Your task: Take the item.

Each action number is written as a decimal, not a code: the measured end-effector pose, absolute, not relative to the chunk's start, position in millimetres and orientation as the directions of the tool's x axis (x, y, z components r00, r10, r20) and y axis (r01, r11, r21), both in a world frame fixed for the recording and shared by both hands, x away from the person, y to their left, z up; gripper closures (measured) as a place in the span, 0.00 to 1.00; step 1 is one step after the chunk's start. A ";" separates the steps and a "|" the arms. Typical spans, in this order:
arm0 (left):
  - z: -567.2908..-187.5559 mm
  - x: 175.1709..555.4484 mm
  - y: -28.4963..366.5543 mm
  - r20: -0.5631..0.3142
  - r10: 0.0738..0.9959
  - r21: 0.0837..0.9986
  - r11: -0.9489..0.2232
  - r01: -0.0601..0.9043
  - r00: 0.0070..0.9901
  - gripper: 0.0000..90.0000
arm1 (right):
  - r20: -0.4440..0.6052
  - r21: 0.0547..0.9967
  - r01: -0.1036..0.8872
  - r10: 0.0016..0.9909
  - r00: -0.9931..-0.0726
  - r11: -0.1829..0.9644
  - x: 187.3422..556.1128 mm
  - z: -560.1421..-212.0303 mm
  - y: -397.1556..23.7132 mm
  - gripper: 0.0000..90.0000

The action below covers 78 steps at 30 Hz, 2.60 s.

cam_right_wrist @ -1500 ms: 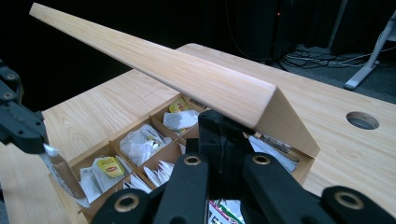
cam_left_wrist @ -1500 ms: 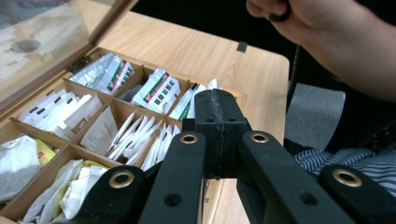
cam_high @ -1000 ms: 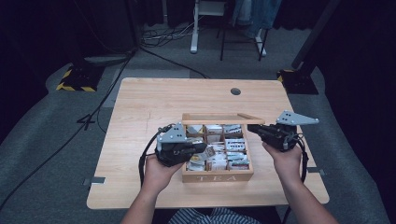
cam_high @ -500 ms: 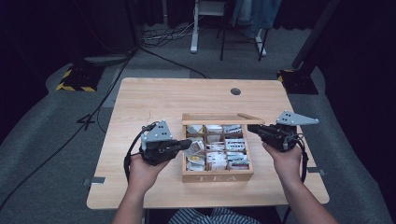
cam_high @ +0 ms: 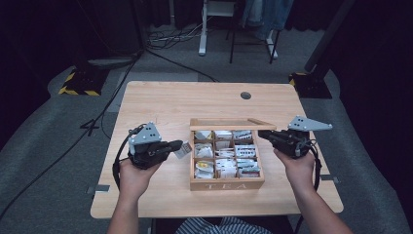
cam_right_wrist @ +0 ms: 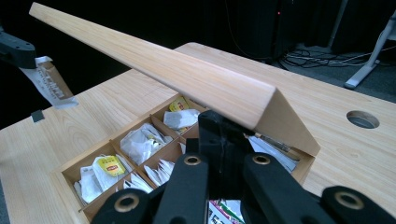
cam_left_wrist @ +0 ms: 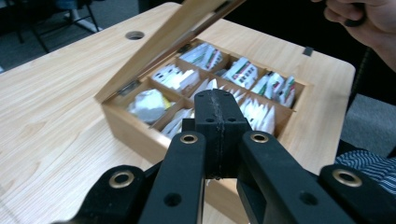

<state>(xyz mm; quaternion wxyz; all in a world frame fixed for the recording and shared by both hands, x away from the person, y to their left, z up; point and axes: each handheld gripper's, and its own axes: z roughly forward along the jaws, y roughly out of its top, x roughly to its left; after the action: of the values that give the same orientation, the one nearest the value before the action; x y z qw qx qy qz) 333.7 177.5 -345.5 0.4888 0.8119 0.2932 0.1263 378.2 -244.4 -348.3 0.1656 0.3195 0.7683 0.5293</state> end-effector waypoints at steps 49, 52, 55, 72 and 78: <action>-436.9 384.0 238.4 -0.207 0.815 0.771 -0.204 0.603 0.541 1.00 | 0.087 0.920 0.317 0.664 -0.742 0.233 378.3 -348.7 -244.8 1.00; -440.8 385.8 238.4 -0.214 0.817 0.765 -0.201 0.612 0.536 1.00 | 0.085 0.920 0.315 0.664 -0.743 0.235 378.3 -348.7 -245.0 1.00; -443.1 386.9 239.0 -0.216 0.820 0.760 -0.199 0.618 0.530 1.00 | 0.086 0.919 0.316 0.664 -0.743 0.235 378.3 -348.8 -245.0 1.00; -454.8 392.6 248.0 -0.251 0.853 0.734 -0.140 0.665 0.457 0.82 | 0.085 0.919 0.315 0.664 -0.743 0.235 378.1 -348.8 -244.9 1.00; -452.6 394.1 253.7 -0.241 0.888 0.731 -0.099 0.675 0.392 0.52 | 0.084 0.919 0.315 0.663 -0.744 0.236 378.1 -348.9 -244.9 1.00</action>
<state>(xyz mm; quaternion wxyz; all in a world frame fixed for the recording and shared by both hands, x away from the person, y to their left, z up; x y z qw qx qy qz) 394.1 253.7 -452.6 0.4044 0.7297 0.5355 0.1314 378.1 -244.9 -348.9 0.1645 0.3180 0.7688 0.5299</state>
